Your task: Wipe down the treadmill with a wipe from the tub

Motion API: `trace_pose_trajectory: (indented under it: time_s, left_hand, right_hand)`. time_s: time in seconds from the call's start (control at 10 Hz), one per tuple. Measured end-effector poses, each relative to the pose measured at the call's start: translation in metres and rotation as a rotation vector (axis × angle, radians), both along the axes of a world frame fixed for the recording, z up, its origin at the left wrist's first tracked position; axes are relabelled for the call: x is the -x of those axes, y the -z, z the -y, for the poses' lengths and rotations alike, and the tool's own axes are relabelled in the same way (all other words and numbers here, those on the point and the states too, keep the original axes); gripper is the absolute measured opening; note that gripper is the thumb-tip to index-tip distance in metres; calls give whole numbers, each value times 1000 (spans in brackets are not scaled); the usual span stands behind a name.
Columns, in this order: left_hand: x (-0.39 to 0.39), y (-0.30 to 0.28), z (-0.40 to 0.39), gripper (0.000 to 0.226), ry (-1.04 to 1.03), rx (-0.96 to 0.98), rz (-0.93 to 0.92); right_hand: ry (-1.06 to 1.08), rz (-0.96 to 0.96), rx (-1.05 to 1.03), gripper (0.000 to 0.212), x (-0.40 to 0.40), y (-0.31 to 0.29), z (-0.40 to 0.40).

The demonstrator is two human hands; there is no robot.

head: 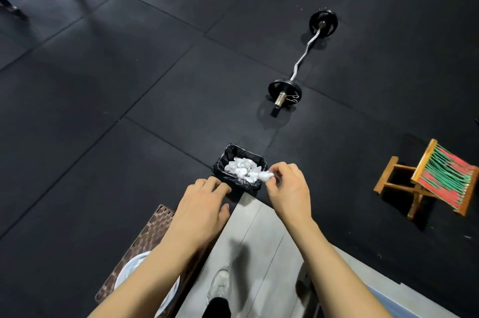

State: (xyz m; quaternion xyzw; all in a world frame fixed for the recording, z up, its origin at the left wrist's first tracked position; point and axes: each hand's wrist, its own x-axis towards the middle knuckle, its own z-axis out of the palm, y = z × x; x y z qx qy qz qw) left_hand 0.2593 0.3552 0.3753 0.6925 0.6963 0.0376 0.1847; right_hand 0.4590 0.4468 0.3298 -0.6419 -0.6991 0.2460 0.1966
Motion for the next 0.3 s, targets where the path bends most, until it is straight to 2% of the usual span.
trace_pose_trajectory:
  time_s: [0.2,0.3]
  left_hand:
    - [4,46,-57,34,27,47,19]
    - [6,53,-77,35,16,32,5]
  right_hand:
    - [41,-59,115,12,19,59,-60]
    - [24,-54,155,28,15,72,-73]
